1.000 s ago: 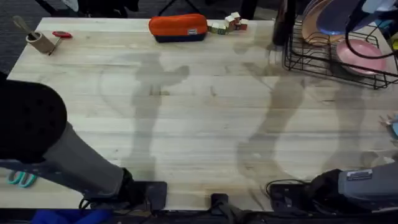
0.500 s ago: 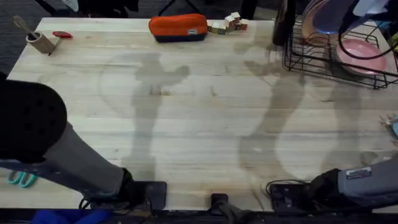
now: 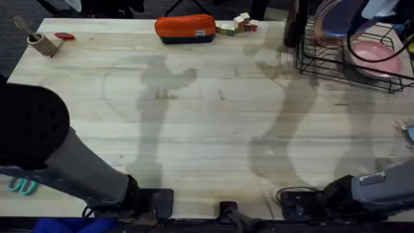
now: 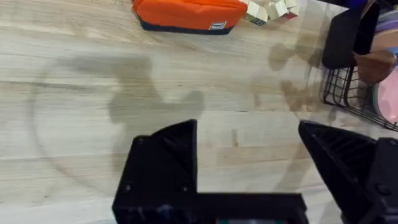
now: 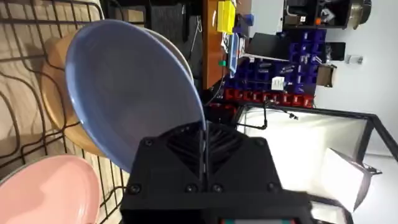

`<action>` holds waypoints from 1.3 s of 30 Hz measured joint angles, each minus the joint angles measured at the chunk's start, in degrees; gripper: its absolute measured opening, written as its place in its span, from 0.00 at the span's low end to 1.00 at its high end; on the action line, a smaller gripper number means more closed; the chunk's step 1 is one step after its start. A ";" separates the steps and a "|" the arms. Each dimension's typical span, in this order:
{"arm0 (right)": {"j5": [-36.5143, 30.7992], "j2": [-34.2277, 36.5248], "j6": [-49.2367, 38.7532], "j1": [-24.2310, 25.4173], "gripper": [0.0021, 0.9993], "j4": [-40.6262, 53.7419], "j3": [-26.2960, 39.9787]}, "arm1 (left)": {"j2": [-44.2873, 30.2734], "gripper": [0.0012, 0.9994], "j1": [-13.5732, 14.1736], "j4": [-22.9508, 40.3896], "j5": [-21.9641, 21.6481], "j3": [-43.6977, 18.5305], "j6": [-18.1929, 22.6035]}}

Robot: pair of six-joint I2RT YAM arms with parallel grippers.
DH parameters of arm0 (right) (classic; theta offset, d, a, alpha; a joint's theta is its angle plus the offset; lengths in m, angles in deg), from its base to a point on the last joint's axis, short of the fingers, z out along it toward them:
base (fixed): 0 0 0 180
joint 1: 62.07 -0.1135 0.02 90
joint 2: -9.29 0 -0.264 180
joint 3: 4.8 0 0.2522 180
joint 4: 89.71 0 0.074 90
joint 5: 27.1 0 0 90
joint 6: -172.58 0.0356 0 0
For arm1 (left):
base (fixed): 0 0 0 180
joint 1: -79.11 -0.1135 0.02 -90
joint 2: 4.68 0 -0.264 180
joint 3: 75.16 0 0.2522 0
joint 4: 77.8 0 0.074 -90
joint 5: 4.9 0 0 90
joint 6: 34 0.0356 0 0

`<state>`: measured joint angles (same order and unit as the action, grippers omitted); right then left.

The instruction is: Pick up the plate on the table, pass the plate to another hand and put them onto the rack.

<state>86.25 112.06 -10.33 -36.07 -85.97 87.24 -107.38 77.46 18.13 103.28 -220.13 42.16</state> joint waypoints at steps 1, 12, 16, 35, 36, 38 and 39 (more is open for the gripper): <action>0.00 0.01 0.00 0.00 0.03 -0.03 0.00 | 0.00 0.99 0.00 0.00 0.02 0.00 0.00; -0.02 2.05 0.13 0.00 0.02 -1.98 0.00 | 0.00 0.99 0.00 0.00 0.02 0.00 0.00; 0.00 3.26 0.13 0.00 0.02 -2.08 0.00 | 0.02 0.99 0.00 0.00 0.02 0.00 0.00; -0.04 3.71 0.35 0.00 0.03 2.93 0.00 | 0.00 1.00 0.00 0.02 0.00 0.00 0.00; -0.04 3.71 0.35 0.00 0.03 2.93 0.00 | 0.00 0.99 0.00 0.02 0.02 0.00 0.00; -0.03 3.71 0.38 0.00 0.11 2.92 0.00 | 0.00 0.99 0.00 0.12 0.00 0.00 0.00; -0.04 3.71 0.37 0.00 0.13 2.93 0.00 | 0.00 0.99 0.00 0.15 0.02 0.00 0.00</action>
<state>86.21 115.77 -9.95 -36.07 -83.04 87.24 -107.38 77.46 18.29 103.30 -220.13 42.16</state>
